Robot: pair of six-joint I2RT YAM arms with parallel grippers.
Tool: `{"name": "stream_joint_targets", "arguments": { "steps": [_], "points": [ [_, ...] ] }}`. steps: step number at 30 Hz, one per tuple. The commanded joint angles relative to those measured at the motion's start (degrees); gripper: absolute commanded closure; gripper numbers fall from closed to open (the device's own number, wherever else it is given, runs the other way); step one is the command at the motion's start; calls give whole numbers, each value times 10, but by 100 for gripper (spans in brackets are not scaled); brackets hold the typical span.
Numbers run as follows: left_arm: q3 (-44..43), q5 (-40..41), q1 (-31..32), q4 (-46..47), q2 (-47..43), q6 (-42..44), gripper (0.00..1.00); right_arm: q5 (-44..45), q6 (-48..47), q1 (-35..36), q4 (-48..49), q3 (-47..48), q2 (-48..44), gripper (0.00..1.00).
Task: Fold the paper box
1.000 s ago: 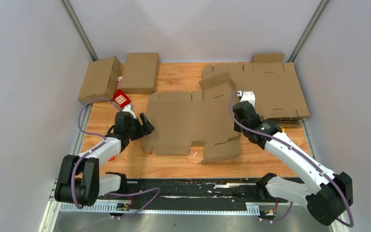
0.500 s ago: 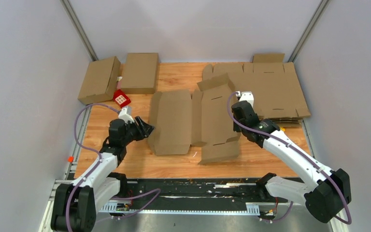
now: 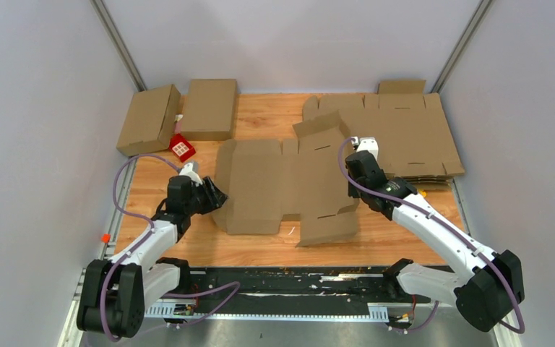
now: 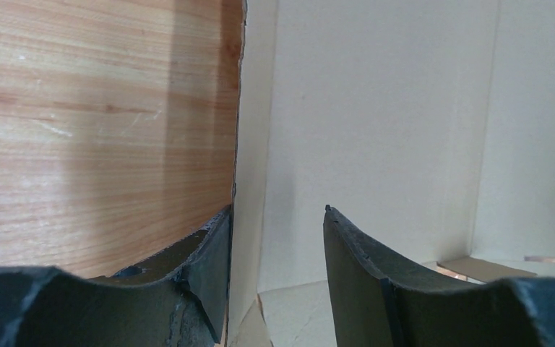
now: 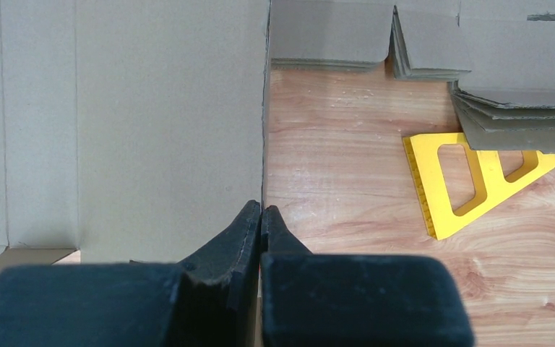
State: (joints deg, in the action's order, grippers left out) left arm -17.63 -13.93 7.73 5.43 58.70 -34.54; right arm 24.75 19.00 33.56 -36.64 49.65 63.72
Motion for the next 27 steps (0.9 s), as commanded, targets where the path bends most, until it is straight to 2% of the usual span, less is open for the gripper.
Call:
{"name": "stream_joint_targets", "arguments": {
  "steps": [1, 5, 9, 15, 20, 27],
  "points": [
    [-31, 33, 1, -42, 6, 34, 46, -9, 1, 3, 14, 14, 3, 100],
    [-30, 30, 1, -38, -4, 44, 68, -12, 1, 4, 17, 12, 3, 100],
    [-31, 23, 1, -38, -21, 56, 100, -12, 1, 3, 18, 13, 6, 100],
    [-30, 7, 7, -38, -125, 38, 100, -32, 22, 4, 32, 20, 17, 100],
    [-77, -22, 14, -78, -212, 8, 100, -45, 45, 6, 62, 21, 21, 100],
    [-127, -96, 14, -48, -269, -54, 100, -34, 52, 12, 144, 26, 41, 100]
  ]
}}
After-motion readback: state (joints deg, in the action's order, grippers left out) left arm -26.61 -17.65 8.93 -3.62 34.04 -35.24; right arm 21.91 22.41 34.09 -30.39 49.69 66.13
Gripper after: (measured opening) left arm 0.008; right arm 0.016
